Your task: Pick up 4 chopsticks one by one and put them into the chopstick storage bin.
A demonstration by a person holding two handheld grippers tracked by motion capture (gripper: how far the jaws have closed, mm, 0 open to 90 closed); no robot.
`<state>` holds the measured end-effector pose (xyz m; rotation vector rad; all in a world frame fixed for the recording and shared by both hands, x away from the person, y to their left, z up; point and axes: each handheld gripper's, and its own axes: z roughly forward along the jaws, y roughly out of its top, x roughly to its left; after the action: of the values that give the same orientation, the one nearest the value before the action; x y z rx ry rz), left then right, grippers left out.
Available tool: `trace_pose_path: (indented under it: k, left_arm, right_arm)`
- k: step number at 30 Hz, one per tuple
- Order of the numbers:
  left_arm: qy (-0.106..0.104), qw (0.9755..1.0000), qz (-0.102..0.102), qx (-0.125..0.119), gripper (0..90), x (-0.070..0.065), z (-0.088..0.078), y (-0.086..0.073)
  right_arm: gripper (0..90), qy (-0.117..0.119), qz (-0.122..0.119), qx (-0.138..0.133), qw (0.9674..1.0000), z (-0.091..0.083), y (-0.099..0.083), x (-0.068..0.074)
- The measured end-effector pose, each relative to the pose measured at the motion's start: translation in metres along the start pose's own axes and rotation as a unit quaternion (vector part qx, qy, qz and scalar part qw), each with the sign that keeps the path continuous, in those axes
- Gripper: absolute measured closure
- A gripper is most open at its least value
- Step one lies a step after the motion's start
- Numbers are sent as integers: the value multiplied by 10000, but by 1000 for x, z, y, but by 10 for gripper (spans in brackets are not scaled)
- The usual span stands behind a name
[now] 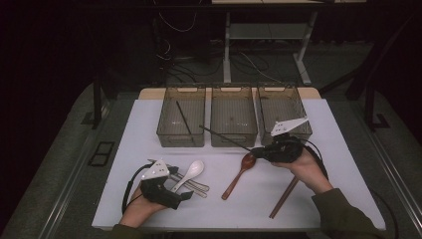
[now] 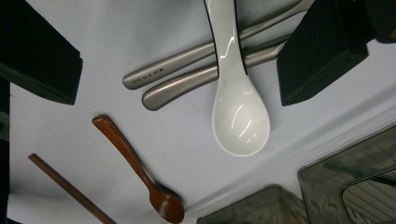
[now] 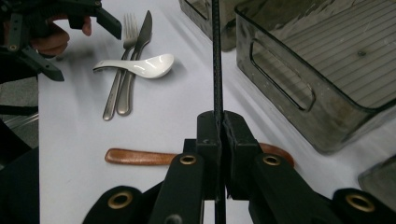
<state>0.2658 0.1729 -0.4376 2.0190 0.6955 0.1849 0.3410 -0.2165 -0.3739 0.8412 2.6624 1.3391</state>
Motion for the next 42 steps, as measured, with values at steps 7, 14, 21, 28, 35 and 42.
trace_pose_path:
  k: [7, 14, 21, 28, 35, 42]
  left_arm:
    - [3, 10000, 4, 3, 0, 1, 0, 0]
    - [6, 10000, 0, -4, 0, 0, 0, 0]
    - [4, 10000, -4, -14, 0, 0, 0, 0]
    - [2, 10000, -12, -29, 0, 0, 0, 0]
    - [-9, 10000, -22, -53, 0, 0, 0, 0]
    - [-9, 10000, -20, -58, 0, 0, -1, 1]
  right_arm:
    - [857, -126, 38, 2, 9999, 7, 14, 1]
    - [857, -130, 76, -58, 9999, 14, 24, -2]
    - [857, -224, 102, -36, 9997, 24, 37, -3]
    - [857, -310, 205, -39, 9993, 35, 54, -7]
    - [857, -469, 286, -37, 9985, 47, 76, -13]
    - [857, -578, 347, 89, 9977, 65, 95, -18]
